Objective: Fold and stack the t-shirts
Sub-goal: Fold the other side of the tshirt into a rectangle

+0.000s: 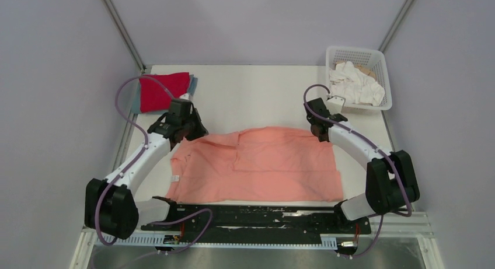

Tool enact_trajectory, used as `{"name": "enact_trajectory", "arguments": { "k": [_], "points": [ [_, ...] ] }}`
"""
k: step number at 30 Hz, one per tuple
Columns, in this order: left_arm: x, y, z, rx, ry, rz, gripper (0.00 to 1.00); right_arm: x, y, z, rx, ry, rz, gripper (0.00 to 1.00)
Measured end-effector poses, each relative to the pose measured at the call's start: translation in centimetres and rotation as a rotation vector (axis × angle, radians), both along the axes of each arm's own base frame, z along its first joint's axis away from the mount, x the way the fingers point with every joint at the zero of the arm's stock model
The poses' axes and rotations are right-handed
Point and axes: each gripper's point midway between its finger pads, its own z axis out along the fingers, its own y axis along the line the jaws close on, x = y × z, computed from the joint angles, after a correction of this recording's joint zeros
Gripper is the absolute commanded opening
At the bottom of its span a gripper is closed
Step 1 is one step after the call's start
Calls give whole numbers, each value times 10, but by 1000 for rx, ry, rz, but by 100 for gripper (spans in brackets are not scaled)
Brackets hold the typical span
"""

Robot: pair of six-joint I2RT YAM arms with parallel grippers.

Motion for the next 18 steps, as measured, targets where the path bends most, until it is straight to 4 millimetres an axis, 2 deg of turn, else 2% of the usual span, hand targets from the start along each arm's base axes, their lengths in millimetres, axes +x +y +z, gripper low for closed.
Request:
{"name": "enact_trajectory", "arguments": {
  "k": [8,18],
  "points": [
    [-47,9,11,-53,-43,40,0,-19,-4,19,22,-55,10,0],
    [-77,19,23,-89,-48,85,0,-27,-8,29,11,-58,25,0]
  ]
}}
